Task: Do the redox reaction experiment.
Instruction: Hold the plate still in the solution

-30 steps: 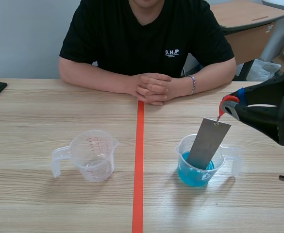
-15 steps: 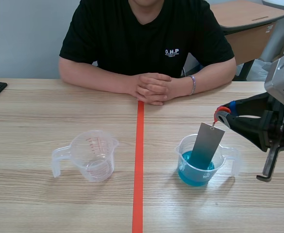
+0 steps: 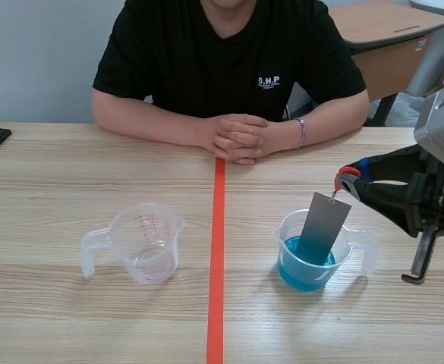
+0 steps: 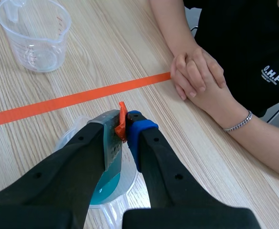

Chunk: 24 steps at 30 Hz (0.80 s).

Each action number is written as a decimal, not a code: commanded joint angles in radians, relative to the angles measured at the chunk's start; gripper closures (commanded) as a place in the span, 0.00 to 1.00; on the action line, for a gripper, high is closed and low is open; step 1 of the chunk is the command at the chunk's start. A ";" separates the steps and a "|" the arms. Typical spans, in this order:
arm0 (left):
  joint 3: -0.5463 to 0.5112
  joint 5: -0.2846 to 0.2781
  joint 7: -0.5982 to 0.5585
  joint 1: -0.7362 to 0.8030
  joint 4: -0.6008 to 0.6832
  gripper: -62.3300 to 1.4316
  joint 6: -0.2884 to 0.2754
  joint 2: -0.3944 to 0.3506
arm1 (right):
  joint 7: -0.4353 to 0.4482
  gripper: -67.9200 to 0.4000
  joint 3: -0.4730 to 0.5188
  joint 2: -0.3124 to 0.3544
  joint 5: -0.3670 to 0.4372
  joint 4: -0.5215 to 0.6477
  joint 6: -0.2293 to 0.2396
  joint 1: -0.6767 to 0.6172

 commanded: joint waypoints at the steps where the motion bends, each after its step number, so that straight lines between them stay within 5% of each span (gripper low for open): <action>1: -0.008 -0.003 -0.013 0.010 0.012 0.91 0.001 0.002 | -0.004 0.97 0.001 0.014 -0.002 0.008 0.008 -0.001; 24: -0.008 -0.003 -0.016 0.010 0.011 0.91 -0.003 0.003 | -0.004 0.97 0.004 0.016 0.000 0.021 0.008 -0.002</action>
